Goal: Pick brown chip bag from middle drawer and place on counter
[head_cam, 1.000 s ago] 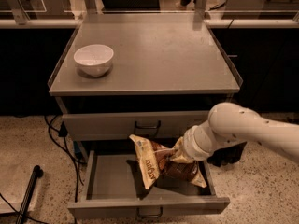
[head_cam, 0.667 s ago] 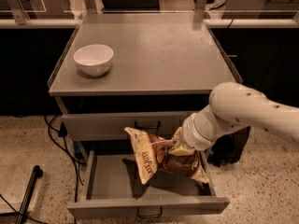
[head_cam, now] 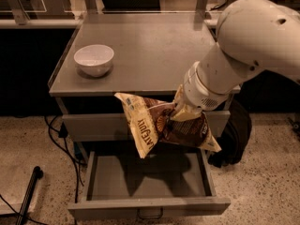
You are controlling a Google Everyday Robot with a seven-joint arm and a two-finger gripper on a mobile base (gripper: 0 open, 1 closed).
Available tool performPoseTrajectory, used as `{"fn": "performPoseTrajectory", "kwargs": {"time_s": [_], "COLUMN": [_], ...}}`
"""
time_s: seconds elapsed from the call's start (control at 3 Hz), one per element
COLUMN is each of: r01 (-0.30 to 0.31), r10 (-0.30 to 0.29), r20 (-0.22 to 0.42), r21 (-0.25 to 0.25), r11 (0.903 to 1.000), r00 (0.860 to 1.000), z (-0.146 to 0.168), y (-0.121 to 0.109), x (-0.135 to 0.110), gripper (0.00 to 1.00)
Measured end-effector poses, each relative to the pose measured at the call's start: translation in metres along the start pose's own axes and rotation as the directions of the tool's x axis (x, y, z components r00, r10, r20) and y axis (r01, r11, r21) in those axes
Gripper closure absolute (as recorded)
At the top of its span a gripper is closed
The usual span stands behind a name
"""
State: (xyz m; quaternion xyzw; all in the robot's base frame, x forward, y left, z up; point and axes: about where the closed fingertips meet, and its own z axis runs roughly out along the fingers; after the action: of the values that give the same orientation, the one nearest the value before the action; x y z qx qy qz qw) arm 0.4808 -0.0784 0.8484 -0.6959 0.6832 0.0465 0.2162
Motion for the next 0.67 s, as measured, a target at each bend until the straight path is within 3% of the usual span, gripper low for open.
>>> {"fn": "performPoseTrajectory", "kwargs": {"time_s": [0.33,0.67], "r01": [0.000,0.029], "r10": [0.000,-0.028], "r20": [0.000,-0.018], "r21": [0.000,0.077], "r11": [1.0000,0.9966], "r00": [1.000,0.999], "z": [0.000,-0.020], "y": [0.000,-0.018], "x": [0.000,-0.008], "gripper": [1.00,1.00]}}
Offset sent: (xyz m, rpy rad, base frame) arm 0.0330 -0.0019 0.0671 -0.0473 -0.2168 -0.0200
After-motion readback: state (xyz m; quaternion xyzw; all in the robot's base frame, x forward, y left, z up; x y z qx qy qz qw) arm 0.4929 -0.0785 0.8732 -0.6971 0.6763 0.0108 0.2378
